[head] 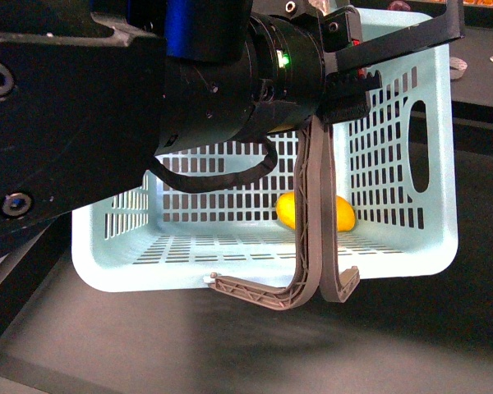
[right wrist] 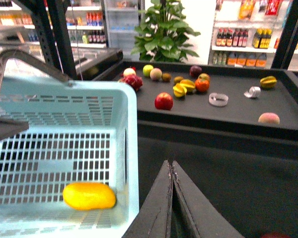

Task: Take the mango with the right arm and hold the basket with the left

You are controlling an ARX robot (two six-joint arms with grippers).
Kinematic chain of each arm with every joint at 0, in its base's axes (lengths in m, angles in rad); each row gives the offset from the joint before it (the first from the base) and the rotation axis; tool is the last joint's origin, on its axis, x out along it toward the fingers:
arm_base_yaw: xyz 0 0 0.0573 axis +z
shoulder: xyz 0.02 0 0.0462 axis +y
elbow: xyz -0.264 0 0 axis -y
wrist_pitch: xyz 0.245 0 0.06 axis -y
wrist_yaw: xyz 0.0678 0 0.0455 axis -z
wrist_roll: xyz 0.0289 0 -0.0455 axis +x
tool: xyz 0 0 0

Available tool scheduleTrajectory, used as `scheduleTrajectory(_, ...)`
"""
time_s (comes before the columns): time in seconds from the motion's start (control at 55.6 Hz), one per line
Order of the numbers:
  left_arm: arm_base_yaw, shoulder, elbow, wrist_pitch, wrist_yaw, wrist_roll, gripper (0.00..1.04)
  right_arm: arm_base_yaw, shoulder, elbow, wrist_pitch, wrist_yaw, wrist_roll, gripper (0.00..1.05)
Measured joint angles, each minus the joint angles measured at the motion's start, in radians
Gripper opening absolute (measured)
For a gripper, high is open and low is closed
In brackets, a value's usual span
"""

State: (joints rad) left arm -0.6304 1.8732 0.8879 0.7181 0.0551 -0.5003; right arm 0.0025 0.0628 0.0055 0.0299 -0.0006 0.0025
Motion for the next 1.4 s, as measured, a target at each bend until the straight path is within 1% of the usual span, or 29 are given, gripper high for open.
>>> scheduleTrajectory(0.108, 0.000, 0.000, 0.000, 0.000, -0.001, 0.000, 0.06, 0.000, -0.057, 0.000, -0.024, -0.001, 0.000, 0.02)
scheduleTrajectory(0.468, 0.000, 0.000, 0.000, 0.000, 0.000, 0.003, 0.06, 0.000, -0.057, 0.000, -0.028, -0.001, -0.001, 0.02)
scheduleTrajectory(0.486, 0.000, 0.000, 0.000, 0.000, 0.000, 0.002, 0.06, 0.000, -0.057, 0.000, -0.028, -0.001, -0.002, 0.05)
scheduleTrajectory(0.54, 0.000, 0.000, 0.000, 0.000, 0.000, 0.001, 0.06, 0.000, -0.057, 0.000, -0.028, 0.000, -0.002, 0.17)
scheduleTrajectory(0.558, 0.000, 0.000, 0.000, 0.000, 0.000, 0.000, 0.06, 0.000, -0.057, 0.000, -0.028, -0.001, -0.002, 0.19)
scheduleTrajectory(0.612, 0.000, 0.000, 0.000, 0.000, 0.000, 0.000, 0.06, 0.000, -0.057, 0.000, -0.028, -0.001, -0.002, 0.29)
scheduleTrajectory(0.63, 0.000, 0.000, 0.000, 0.000, 0.000, 0.000, 0.06, 0.000, -0.057, 0.000, -0.028, -0.001, -0.002, 0.31)
scheduleTrajectory(0.72, 0.000, 0.000, 0.000, 0.000, 0.000, 0.001, 0.06, 0.000, -0.057, 0.000, -0.028, -0.001, -0.002, 0.47)
scheduleTrajectory(0.774, 0.000, 0.000, 0.000, 0.000, 0.000, 0.000, 0.06, 0.000, -0.057, 0.000, -0.028, -0.001, -0.002, 0.54)
scheduleTrajectory(0.81, 0.000, 0.000, 0.000, 0.000, 0.000, 0.000, 0.06, 0.000, -0.057, 0.000, -0.028, -0.001, -0.002, 0.61)
scheduleTrajectory(0.9, 0.000, 0.000, 0.000, 0.000, 0.000, 0.000, 0.06, 0.000, -0.057, 0.000, -0.028, -0.001, -0.002, 0.74)
scheduleTrajectory(0.99, 0.000, 0.000, 0.000, 0.000, 0.000, 0.000, 0.06, 0.000, -0.057, 0.000, -0.028, -0.001, -0.002, 0.90)
scheduleTrajectory(1.062, 0.000, 0.000, 0.000, 0.000, 0.000, 0.000, 0.06, 0.000, -0.057, 0.000, -0.028, -0.001, -0.002, 0.99)
scheduleTrajectory(1.08, 0.000, 0.000, 0.000, 0.000, 0.000, 0.000, 0.06, 0.000, -0.057, 0.000, -0.028, -0.001, -0.002, 0.99)
scheduleTrajectory(1.098, 0.000, 0.000, 0.000, -0.001, -0.006, 0.004, 0.06, 0.000, -0.057, 0.000, -0.028, 0.000, -0.001, 0.97)
scheduleTrajectory(1.134, -0.005, 0.000, 0.012, -0.043, -0.087, 0.038, 0.06, 0.000, -0.057, 0.000, -0.028, 0.000, -0.002, 0.96)
scheduleTrajectory(1.152, -0.005, 0.002, 0.027, -0.087, -0.154, 0.057, 0.06, 0.000, -0.057, 0.000, -0.028, -0.001, -0.002, 0.96)
scheduleTrajectory(1.224, -0.002, 0.014, 0.060, -0.139, -0.261, 0.065, 0.06, 0.000, -0.058, 0.000, -0.028, -0.001, -0.002, 0.97)
scheduleTrajectory(1.314, 0.008, 0.023, 0.087, -0.161, -0.323, 0.024, 0.06, 0.000, -0.058, 0.000, -0.028, -0.001, -0.002, 0.97)
scheduleTrajectory(1.404, 0.043, 0.025, 0.130, -0.201, -0.407, -0.098, 0.06, 0.000, -0.058, 0.000, -0.028, -0.001, -0.002, 0.97)
